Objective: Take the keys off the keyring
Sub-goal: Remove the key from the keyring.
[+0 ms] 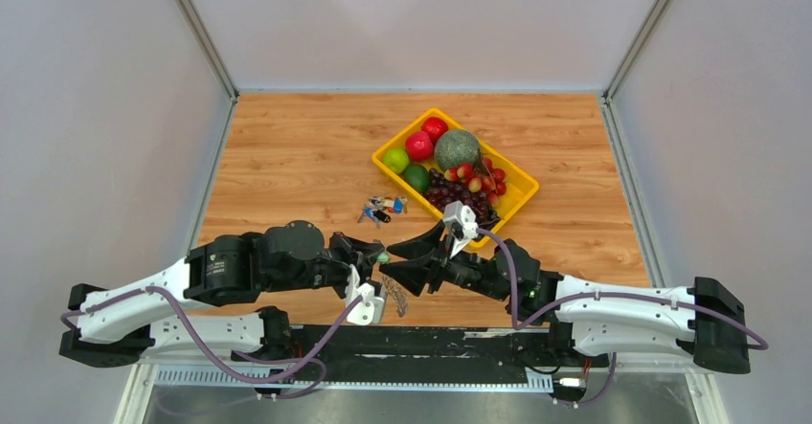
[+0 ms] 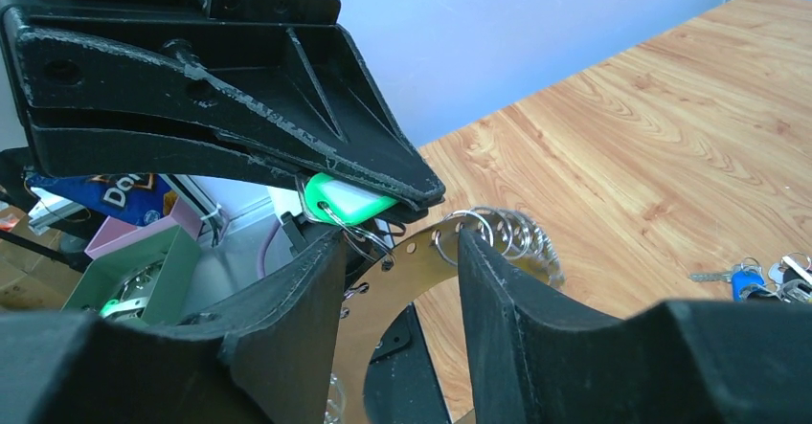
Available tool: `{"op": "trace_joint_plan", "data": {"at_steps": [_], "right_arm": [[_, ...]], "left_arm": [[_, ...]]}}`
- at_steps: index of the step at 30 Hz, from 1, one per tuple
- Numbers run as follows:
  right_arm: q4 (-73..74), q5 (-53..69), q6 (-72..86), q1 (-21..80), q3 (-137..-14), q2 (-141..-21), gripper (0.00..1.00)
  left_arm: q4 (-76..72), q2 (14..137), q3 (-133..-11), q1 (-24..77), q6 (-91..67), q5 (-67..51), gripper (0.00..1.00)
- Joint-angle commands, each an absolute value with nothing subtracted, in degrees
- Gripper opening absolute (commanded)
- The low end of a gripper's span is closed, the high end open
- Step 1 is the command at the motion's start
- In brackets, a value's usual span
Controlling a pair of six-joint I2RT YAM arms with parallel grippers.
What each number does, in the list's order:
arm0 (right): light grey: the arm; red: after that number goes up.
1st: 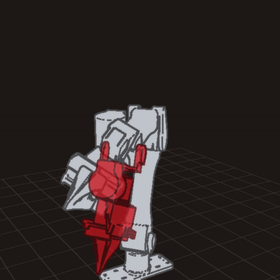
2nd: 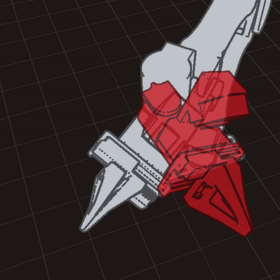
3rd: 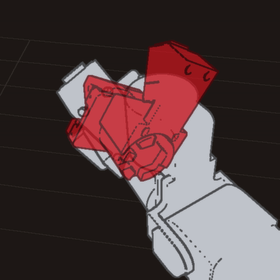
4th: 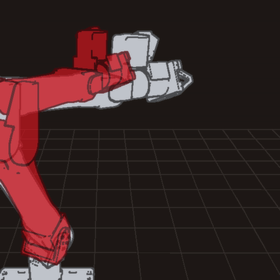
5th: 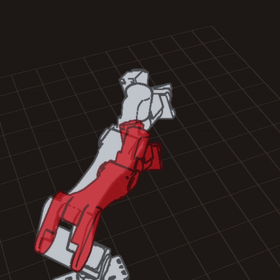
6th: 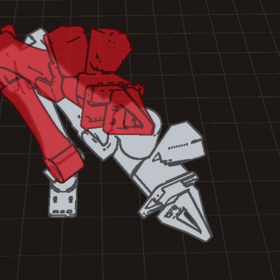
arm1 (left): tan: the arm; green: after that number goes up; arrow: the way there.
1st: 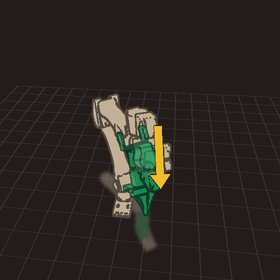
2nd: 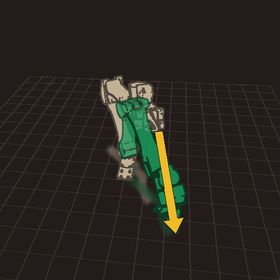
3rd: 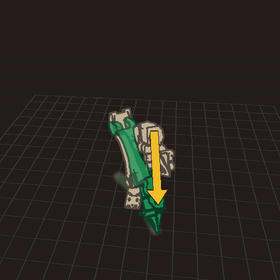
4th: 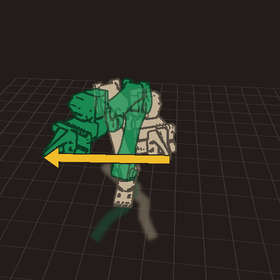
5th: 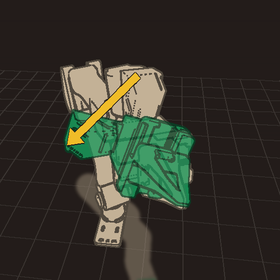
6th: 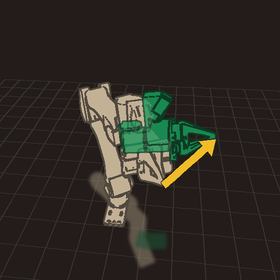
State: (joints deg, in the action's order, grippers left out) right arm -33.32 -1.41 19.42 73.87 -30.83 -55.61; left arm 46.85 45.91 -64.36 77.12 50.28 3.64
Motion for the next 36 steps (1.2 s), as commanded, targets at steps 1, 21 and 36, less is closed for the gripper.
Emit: {"op": "trace_joint_plan", "data": {"at_steps": [1,21,36], "right_arm": [[-35.8,0.0,17.8,74.3,-33.1,-56.5,0.48],[-44.3,6.6,17.4,74.3,-28.6,-53.7,0.0],[-51.4,-4.6,31.9,73.9,-20.9,-50.2,0.0]], "left_arm": [[43.5,45.8,-67.4,77.3,49.8,2.3,0.0],[43.4,45.6,-68.1,77.3,49.0,2.1,0.0],[41.9,43.2,-66.2,77.3,48.2,1.8,0.0]]}}
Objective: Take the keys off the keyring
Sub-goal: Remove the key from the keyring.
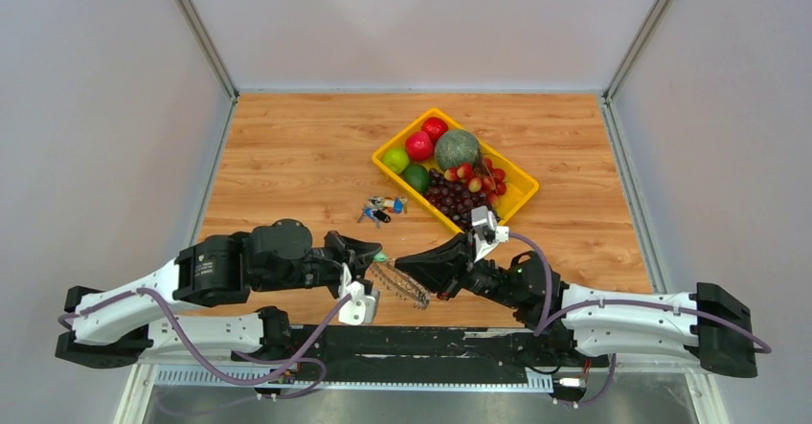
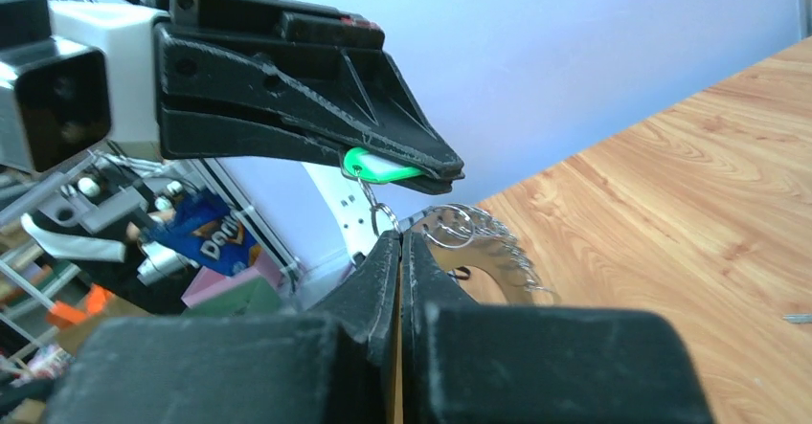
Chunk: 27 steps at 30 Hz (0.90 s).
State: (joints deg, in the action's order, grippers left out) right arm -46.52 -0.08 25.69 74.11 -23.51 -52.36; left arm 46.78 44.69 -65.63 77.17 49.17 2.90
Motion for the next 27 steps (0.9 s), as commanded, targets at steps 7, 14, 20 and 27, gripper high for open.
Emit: {"op": "trace_joint_plan", "data": {"at_steps": [7,14,20,27], "right_arm": [[-52.5,-6.0,35.0,72.5,-19.8,-46.9,0.0],[-50.4,-5.0,35.3,72.5,-21.8,-47.0,0.0],[-46.2,-5.3,36.2,72.4,-24.0,-47.6,0.0],[-44.2,-3.4,37.1,72.4,-22.8,-48.5,0.0]], "left_arm": [[41.6,43.6,-63.2,77.3,47.7,-0.9,0.0],[42.3,46.3,-62.8,77.3,48.1,-1.6,0.0],[43.0,47.4,-63.3,77.8,48.8,-0.3,0.0],[42.2,46.9,-65.4,77.9,47.1,5.1,0.0]]}}
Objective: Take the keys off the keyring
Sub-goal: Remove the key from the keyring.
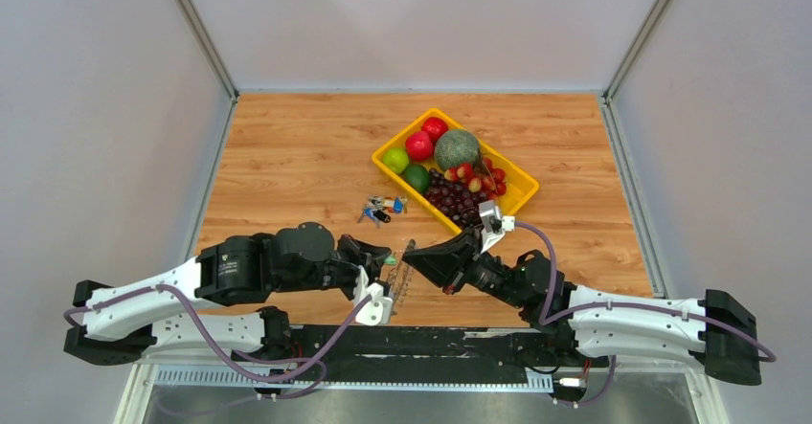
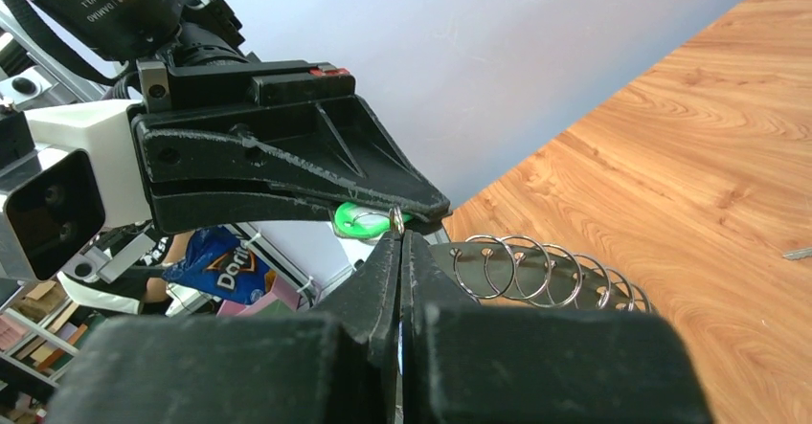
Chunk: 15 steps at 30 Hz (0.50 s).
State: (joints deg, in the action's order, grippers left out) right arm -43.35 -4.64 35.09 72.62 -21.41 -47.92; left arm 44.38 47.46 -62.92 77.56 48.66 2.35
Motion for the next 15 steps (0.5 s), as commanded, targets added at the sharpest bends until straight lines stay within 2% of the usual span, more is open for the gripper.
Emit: {"op": "trace_joint_plan", "data": {"at_steps": [1,4,15], "right_arm": [[-44.2,-2.6,37.2,72.4,-22.7,-48.9,0.0],[-42.9,-1.6,37.0,72.4,-23.1,-50.3,0.02],[-39.8,1.8,31.7,72.4,-23.9,-50.9,0.26]], "left_arm": [[42.2,47.0,-65.6,77.9,46.6,5.4,0.0],[42.1,47.4,-66.7,77.9,45.8,6.1,0.0],[42.0,46.7,-68.1,77.9,45.3,3.1,0.0]]}}
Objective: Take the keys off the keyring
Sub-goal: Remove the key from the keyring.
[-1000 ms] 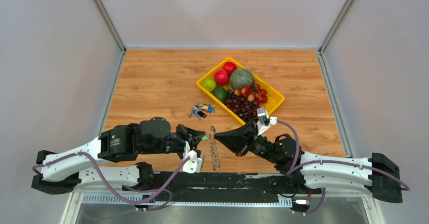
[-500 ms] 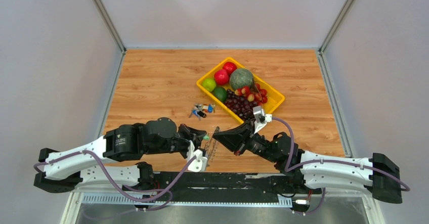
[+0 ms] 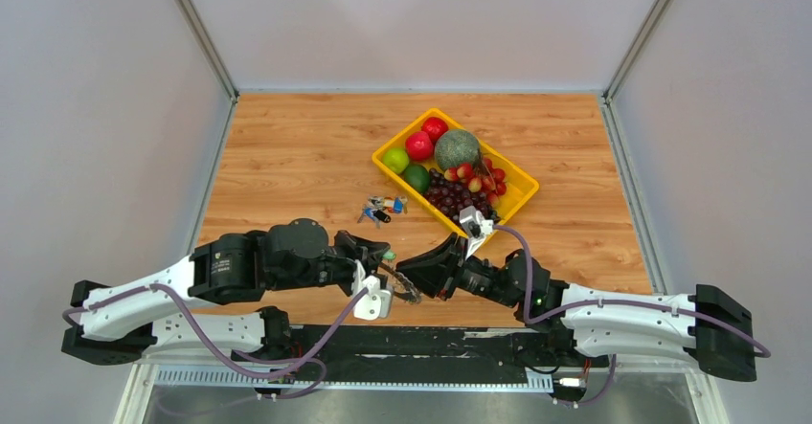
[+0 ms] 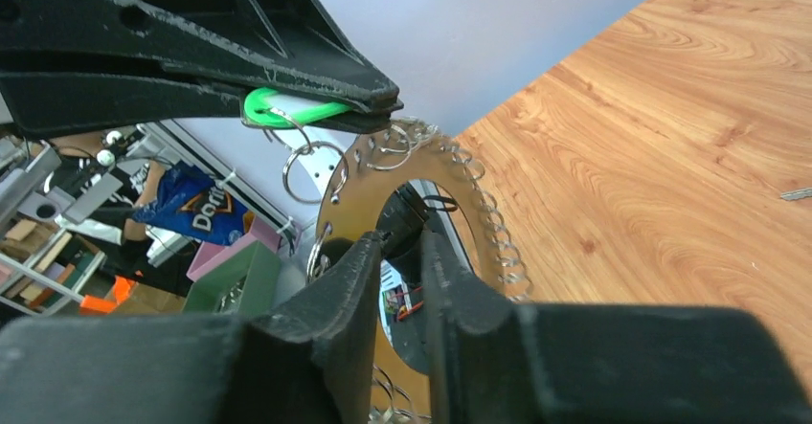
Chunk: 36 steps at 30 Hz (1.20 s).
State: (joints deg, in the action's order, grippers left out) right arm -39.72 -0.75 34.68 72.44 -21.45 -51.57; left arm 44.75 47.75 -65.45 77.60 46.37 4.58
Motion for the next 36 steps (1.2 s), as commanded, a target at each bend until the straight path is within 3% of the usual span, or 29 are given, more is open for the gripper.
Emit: {"op": "trace_joint_plan", "data": {"at_steps": [1,21,27,31,36], "right_arm": [[-39.8,2.0,30.9,72.4,-24.1,-50.6,0.28],[-20.8,0.6,13.4,72.4,-30.6,-42.3,0.52],[-20.8,5.8,1.9,72.4,-30.0,-40.6,0.57],[-22.0,7.5,-4.3,72.4,-29.5,-40.1,0.66],[-23.6,9.0,-6.7,72.4,-30.5,-41.3,0.66]], "left_arm": [[42.0,46.7,-68.1,77.9,45.5,2.5,0.0],[42.5,48.1,-68.1,77.9,42.5,0.8,0.0],[41.4,47.5,-67.4,77.9,44.2,-3.6,0.0],[41.2,47.0,-67.5,77.9,45.0,-6.0,0.0],[40.8,46.7,-67.6,77.9,45.1,-6.5,0.0]]}}
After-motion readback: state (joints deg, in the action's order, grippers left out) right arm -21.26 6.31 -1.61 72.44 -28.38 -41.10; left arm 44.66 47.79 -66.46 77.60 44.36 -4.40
